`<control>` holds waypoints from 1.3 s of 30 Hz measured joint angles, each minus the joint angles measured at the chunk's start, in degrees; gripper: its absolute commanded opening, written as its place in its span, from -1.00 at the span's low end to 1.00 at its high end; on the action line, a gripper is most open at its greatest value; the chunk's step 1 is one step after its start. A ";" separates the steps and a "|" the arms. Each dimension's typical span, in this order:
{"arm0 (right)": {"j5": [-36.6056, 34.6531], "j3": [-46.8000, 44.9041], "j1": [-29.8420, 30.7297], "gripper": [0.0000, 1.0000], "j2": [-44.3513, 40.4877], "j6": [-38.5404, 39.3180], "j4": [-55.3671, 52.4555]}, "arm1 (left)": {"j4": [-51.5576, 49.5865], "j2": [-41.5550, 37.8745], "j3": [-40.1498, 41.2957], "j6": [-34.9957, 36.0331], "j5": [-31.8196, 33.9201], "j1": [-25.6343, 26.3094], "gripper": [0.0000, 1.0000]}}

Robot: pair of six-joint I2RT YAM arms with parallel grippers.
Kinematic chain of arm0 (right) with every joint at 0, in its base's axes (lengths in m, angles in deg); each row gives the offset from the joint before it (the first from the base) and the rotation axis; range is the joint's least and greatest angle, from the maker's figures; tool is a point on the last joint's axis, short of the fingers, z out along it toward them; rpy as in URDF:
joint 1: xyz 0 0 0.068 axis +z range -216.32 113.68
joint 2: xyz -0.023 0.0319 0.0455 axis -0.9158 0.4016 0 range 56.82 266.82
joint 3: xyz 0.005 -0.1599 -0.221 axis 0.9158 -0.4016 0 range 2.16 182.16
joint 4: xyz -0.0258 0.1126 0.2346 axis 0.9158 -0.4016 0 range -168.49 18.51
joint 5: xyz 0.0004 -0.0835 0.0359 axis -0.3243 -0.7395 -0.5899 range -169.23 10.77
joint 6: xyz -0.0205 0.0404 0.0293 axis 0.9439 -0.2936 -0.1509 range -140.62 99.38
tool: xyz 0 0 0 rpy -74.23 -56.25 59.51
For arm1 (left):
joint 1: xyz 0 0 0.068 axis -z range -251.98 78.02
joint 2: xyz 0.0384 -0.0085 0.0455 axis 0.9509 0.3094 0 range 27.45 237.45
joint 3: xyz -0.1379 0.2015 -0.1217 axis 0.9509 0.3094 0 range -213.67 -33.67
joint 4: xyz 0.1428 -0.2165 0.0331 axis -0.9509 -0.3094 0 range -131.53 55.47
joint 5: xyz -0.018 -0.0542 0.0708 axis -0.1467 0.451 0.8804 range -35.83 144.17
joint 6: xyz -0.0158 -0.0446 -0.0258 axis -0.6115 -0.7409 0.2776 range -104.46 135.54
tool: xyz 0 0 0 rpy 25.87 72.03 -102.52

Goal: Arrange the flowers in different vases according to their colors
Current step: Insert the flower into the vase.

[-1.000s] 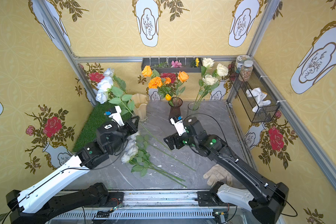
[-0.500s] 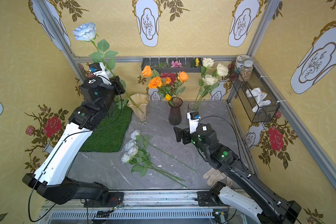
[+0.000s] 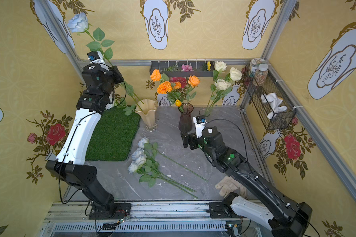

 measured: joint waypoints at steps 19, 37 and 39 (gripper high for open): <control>1.60 1.95 -0.07 0.95 -0.24 1.73 1.25 | 4.70 -0.94 11.47 -9.07 -3.80 -0.22 1.00; 7.56 11.96 -1.81 0.95 3.50 -2.38 -15.74 | 5.22 -26.21 29.68 -26.36 -9.16 0.66 1.00; 10.29 12.33 -2.45 0.95 6.01 -3.52 -18.71 | 5.22 -32.39 36.24 -27.69 -9.51 1.14 1.00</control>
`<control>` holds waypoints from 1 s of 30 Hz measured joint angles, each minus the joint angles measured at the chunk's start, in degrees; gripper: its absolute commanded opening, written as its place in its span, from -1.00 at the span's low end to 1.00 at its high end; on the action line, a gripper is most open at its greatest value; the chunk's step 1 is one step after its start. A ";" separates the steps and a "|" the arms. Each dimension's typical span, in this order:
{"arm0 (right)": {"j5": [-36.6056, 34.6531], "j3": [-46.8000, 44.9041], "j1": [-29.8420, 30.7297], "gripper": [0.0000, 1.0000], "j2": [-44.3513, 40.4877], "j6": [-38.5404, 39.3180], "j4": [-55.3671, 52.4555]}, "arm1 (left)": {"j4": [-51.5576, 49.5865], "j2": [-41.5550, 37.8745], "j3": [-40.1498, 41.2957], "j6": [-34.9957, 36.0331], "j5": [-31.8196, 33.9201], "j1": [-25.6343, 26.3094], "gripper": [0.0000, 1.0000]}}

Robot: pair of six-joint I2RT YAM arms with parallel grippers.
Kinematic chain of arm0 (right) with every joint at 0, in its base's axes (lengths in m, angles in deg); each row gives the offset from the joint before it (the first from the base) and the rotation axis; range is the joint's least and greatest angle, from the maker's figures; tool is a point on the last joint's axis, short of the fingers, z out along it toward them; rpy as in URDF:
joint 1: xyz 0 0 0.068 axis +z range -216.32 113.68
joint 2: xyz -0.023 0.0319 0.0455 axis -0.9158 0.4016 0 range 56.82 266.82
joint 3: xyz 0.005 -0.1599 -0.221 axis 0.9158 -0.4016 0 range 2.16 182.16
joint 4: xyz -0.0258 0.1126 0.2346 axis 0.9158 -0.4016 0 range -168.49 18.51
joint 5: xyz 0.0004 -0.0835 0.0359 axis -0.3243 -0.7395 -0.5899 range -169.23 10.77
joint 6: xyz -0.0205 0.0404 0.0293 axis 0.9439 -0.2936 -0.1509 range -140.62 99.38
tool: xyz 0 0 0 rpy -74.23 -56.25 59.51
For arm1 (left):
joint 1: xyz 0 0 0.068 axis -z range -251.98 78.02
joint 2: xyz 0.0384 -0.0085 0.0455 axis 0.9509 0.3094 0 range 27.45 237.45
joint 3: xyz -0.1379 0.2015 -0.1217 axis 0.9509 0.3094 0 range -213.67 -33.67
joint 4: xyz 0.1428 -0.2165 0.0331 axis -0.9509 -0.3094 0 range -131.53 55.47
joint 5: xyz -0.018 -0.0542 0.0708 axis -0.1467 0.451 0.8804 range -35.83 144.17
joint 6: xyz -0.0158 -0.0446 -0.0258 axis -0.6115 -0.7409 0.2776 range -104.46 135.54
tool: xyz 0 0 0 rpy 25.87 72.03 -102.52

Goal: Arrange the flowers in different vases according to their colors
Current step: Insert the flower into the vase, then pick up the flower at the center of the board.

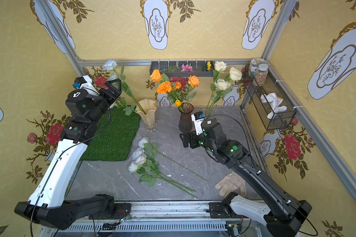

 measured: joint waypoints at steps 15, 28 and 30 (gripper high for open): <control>10.14 -3.08 7.23 0.05 21.55 -2.93 -7.98 | -8.72 -36.33 37.64 -10.45 0.42 0.20 0.97; 1.62 8.90 12.33 -0.40 46.27 3.13 -6.21 | 11.02 -37.94 65.92 -23.10 5.42 26.43 1.00; 1.46 9.86 12.35 -0.40 48.46 4.57 -5.86 | 12.15 -35.43 65.81 -22.60 6.78 28.37 1.00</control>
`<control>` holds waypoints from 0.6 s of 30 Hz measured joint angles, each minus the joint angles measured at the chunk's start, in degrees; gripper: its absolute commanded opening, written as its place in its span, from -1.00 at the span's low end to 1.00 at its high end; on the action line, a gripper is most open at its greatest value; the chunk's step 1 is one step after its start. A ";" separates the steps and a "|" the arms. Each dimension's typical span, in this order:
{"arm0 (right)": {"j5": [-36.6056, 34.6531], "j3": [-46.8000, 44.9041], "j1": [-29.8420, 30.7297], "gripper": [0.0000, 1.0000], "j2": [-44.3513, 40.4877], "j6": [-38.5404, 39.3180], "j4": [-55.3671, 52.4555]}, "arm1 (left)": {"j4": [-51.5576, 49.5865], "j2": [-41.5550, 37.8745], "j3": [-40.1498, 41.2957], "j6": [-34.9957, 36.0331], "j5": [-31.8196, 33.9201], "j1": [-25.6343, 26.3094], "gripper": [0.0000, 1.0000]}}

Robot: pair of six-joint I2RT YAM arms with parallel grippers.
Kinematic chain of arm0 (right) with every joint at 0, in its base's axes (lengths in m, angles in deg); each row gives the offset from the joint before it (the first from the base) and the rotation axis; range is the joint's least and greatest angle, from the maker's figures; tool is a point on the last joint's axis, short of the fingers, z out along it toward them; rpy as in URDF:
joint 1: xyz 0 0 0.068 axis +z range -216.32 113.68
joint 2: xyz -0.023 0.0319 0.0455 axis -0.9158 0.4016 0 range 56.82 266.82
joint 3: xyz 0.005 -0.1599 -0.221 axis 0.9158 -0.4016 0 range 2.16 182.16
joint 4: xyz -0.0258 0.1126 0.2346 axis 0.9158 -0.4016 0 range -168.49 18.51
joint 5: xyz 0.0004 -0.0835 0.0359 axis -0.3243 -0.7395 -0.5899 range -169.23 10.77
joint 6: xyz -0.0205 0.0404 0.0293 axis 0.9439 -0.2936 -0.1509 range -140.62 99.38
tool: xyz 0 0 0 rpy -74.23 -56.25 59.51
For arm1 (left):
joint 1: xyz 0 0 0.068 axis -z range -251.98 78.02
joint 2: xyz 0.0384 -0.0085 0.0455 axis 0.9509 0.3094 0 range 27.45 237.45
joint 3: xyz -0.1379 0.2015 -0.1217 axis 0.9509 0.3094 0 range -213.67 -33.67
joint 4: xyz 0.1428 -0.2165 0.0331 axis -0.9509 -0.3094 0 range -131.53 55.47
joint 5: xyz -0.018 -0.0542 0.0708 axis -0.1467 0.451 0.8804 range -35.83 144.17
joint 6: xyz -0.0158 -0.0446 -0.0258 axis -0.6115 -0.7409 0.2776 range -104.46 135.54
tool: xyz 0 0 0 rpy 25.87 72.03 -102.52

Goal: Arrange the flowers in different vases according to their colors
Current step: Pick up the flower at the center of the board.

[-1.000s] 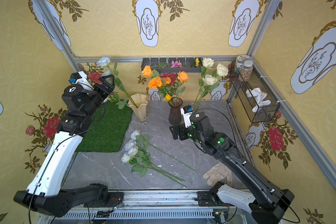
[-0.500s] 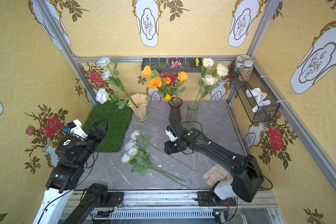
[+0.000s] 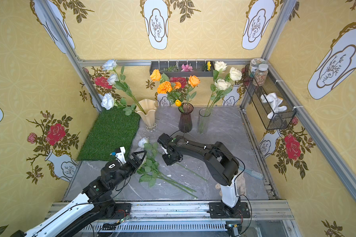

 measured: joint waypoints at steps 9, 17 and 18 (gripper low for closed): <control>-2.89 1.77 -1.01 -0.30 3.87 4.48 -0.07 | 7.78 2.43 -0.98 2.12 1.77 0.66 1.00; -3.89 3.04 -2.27 -0.35 5.44 6.40 -0.15 | 9.38 -0.68 1.11 2.45 3.08 0.63 1.00; -3.89 3.15 -2.38 -0.40 5.66 6.78 -0.11 | 9.64 -1.09 1.40 2.45 3.37 0.63 1.00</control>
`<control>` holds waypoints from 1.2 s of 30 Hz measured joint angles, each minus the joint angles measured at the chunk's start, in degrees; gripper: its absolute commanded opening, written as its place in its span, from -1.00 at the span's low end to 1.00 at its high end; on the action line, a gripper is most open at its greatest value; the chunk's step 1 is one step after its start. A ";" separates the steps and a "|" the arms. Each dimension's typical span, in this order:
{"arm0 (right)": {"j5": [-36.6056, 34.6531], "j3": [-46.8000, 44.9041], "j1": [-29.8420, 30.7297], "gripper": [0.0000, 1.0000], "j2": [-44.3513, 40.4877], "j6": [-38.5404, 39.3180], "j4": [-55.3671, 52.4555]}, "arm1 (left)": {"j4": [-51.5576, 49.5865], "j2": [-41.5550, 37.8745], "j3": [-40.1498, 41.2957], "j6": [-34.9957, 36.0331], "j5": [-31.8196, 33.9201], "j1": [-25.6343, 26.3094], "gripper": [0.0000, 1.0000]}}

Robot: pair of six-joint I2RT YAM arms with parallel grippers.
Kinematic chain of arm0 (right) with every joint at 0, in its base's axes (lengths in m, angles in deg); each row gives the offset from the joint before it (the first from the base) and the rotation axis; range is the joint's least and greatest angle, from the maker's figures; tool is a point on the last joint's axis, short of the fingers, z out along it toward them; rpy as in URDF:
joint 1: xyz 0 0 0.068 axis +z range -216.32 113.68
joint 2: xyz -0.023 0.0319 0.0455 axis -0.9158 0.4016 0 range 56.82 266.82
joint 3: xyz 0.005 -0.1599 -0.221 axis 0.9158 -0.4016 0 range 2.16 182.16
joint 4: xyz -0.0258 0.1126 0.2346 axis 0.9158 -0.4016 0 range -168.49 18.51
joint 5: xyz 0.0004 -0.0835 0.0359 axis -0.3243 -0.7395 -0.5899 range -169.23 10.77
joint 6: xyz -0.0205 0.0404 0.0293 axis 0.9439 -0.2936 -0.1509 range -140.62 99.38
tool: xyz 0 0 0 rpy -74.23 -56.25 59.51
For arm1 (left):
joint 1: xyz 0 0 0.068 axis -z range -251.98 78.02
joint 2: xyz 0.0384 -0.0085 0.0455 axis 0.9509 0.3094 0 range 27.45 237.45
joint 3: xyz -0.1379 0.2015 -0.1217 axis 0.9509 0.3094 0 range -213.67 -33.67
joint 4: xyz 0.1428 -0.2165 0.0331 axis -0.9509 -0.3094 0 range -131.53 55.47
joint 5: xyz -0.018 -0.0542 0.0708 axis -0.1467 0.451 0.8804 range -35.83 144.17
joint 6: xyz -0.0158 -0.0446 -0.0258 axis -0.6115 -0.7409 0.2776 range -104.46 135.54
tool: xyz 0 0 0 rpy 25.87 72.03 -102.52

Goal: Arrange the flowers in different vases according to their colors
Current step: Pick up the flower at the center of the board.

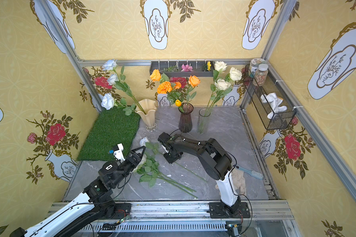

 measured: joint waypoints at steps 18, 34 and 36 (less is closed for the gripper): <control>-6.54 -5.03 1.68 -1.00 -4.85 6.69 -0.26 | 0.26 0.76 -0.22 -0.13 1.01 -0.04 1.00; 8.98 -3.45 -3.17 -1.00 -28.24 5.05 -8.07 | -0.11 16.37 -11.54 3.80 0.33 13.09 0.92; 13.73 -3.74 -4.33 -1.00 -30.86 4.92 -8.68 | -0.24 19.39 -13.66 4.72 2.32 16.81 0.89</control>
